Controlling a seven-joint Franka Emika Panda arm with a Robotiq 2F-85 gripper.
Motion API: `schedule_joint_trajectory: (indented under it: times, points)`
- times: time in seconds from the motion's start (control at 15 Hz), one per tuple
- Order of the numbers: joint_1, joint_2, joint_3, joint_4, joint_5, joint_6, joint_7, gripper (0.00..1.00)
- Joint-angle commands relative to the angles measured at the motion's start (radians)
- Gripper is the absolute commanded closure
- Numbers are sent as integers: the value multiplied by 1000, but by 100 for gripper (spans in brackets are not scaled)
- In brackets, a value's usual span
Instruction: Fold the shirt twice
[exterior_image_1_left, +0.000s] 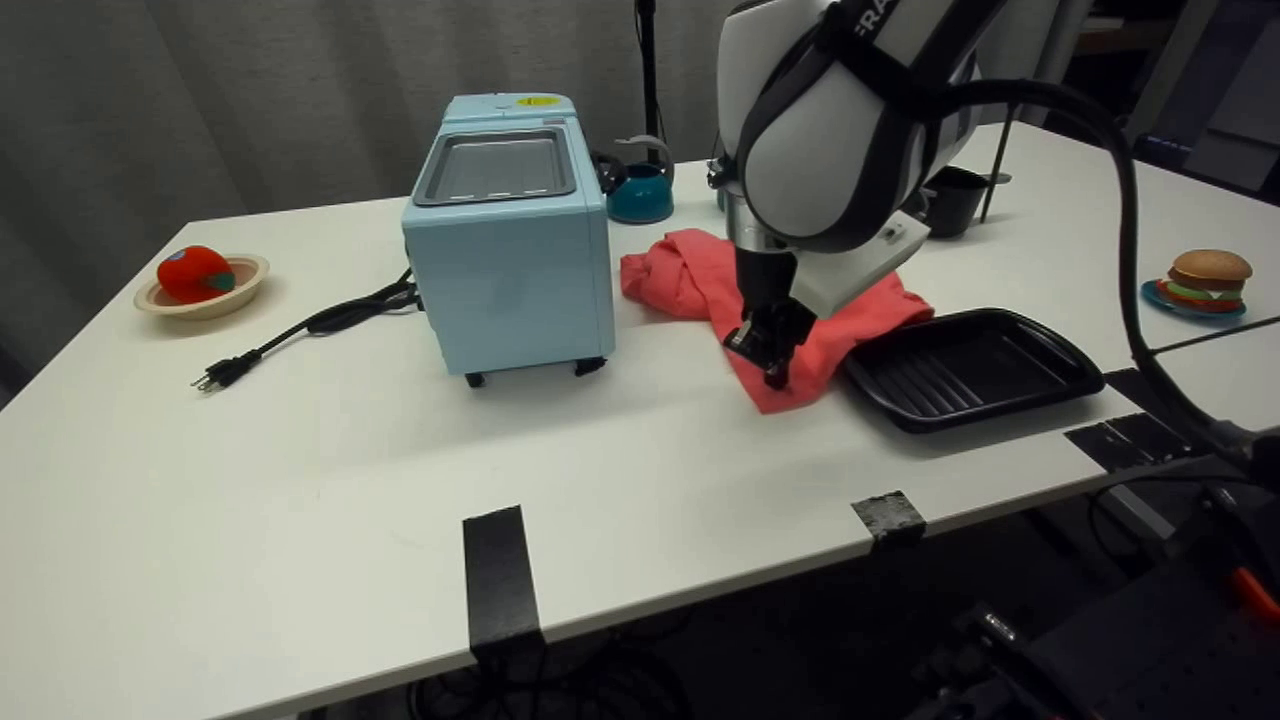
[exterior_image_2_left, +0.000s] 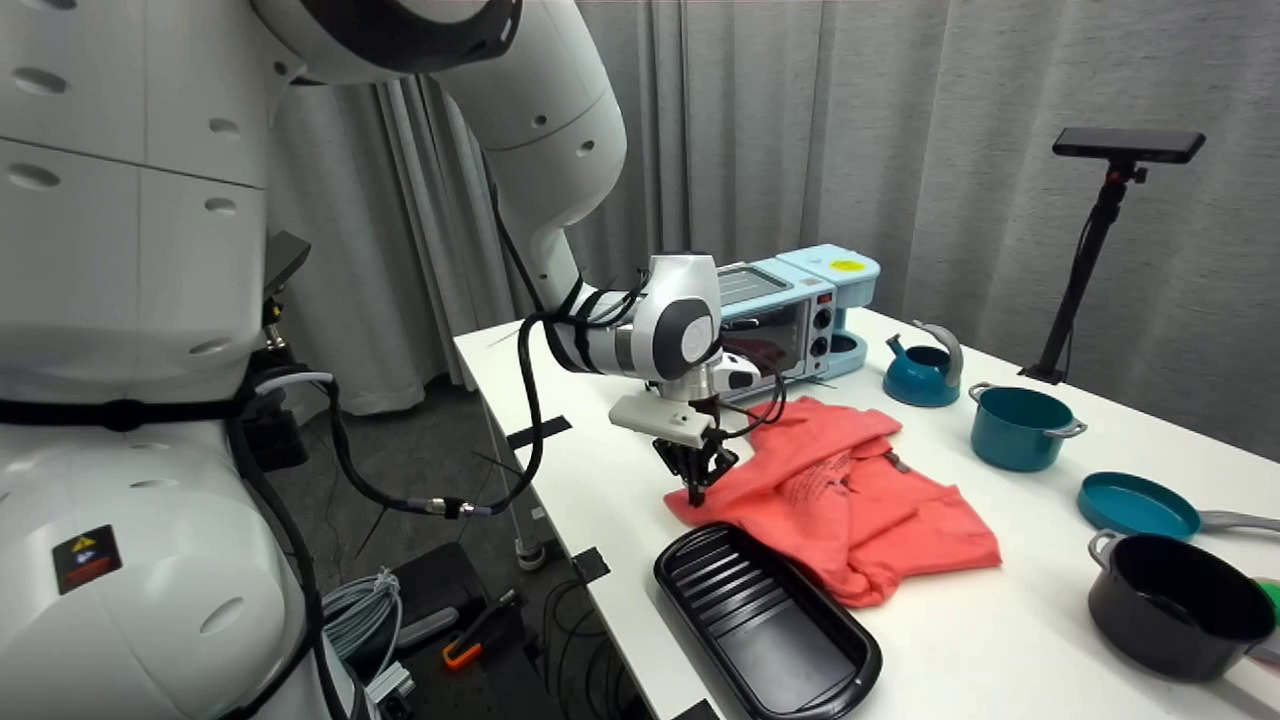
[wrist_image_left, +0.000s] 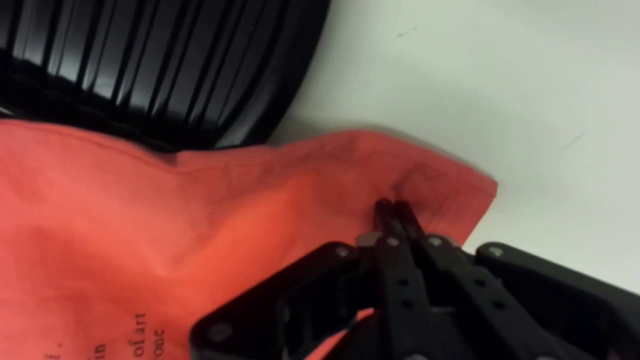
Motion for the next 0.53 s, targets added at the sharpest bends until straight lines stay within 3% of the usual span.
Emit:
schedule_joint_trajectory:
  times: [0.0, 0.47]
  points:
    - [-12, -25, 18, -16, 46, -5, -24, 100]
    - [-47, -165, 47, -23, 176, -20, -60, 100]
